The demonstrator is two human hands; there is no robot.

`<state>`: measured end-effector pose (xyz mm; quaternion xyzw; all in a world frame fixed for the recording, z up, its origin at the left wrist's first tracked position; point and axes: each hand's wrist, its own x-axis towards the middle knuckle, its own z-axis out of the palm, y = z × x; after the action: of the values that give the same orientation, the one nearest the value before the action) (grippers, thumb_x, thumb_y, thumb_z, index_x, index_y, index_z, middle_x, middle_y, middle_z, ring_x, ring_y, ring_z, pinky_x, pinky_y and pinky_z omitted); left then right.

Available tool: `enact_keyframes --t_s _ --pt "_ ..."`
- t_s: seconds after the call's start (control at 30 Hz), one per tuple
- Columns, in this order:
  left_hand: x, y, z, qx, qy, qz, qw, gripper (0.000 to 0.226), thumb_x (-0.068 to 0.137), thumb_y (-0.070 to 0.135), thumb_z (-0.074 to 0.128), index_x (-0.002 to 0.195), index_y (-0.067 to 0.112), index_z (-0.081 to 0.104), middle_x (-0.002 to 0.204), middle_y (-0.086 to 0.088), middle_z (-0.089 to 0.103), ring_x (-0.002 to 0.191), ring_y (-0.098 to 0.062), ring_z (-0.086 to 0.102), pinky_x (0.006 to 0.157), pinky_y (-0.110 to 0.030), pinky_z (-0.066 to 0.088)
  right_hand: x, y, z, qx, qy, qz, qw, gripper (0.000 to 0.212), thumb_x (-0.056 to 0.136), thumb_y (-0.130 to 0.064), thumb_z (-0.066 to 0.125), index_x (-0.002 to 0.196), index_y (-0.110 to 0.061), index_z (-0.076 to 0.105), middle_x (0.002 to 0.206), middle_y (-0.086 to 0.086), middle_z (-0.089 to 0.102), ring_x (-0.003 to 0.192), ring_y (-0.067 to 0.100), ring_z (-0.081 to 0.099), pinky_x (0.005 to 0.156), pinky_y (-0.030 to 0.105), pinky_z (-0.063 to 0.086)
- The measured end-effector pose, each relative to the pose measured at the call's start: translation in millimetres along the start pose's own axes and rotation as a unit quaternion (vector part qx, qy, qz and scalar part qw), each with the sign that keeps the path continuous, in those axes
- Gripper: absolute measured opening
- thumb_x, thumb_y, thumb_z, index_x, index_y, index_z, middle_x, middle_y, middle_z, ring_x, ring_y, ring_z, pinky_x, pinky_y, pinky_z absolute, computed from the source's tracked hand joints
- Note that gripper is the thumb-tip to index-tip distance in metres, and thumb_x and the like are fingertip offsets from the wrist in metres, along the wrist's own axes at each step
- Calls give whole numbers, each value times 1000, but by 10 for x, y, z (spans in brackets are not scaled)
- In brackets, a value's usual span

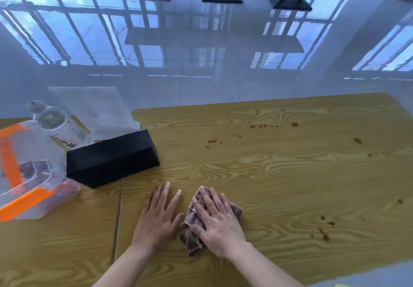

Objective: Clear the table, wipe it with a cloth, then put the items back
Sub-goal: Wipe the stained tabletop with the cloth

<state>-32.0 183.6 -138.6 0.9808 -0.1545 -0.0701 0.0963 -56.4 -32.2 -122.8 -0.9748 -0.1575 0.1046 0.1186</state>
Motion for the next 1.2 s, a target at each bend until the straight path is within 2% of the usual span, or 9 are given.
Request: enact_keyframes --t_s 0.13,0.27,0.47,0.6,0.67,0.87,1.0,1.07,1.2 --pt "-31 -67 34 27 -9 21 999 69 97 66 16 156 31 6 164 -6 -6 150 -25 -10 119 -49 2 -219 -19 52 -17 19 44 999 85 90 -79 25 156 -27 14 165 -2 -9 151 20 -11 117 42 -5" --pt "39 124 69 11 -18 35 999 72 95 65 22 154 24 23 163 -14 9 151 -30 -3 119 -50 1 -703 219 91 -37 22 110 993 82 93 -70 33 156 -20 18 165 2 -1 152 22 1 118 43 8" --pt "287 877 206 29 -37 136 990 68 93 57 37 150 19 35 160 -17 20 150 -33 6 117 -59 12 -1137 768 52 -5 85 325 942 76 95 -57 32 155 -11 21 165 7 7 151 26 11 119 45 16" --pt "396 1267 288 31 -24 174 984 66 93 54 40 149 20 36 160 -16 22 150 -34 7 117 -61 13 -1382 593 118 -24 65 202 977 78 95 -55 39 156 -13 14 165 6 2 152 25 2 119 46 13" --pt "477 1515 327 28 -21 192 981 66 93 54 40 150 21 35 160 -16 22 150 -34 6 117 -61 11 -1677 792 123 -40 74 197 977 79 95 -55 40 156 -14 14 165 4 2 152 24 3 118 44 14" --pt "579 2056 465 48 -20 181 982 72 93 61 36 153 25 25 162 -13 16 150 -34 1 118 -62 6 -1889 1322 142 -11 146 408 901 73 97 -55 29 153 -9 26 164 10 11 150 30 14 116 53 25" --pt "587 2047 496 64 -17 171 983 74 92 65 31 154 28 21 163 -10 12 151 -31 -1 118 -61 7 -1915 1036 198 -24 130 226 965 77 93 -54 46 154 -11 25 164 8 12 151 29 12 116 50 23" --pt "597 2056 497 63 -24 164 984 73 91 66 31 154 29 23 163 -9 13 151 -30 0 118 -61 8 -2112 1244 177 -40 124 196 972 77 94 -56 43 155 -12 23 165 6 11 151 27 11 116 48 24" --pt "607 2080 470 62 -19 162 985 73 91 67 28 154 31 20 164 -7 11 151 -28 -3 118 -60 8 -2170 1946 84 -39 169 429 887 76 97 -58 27 151 -5 32 162 14 17 147 36 22 117 53 22"
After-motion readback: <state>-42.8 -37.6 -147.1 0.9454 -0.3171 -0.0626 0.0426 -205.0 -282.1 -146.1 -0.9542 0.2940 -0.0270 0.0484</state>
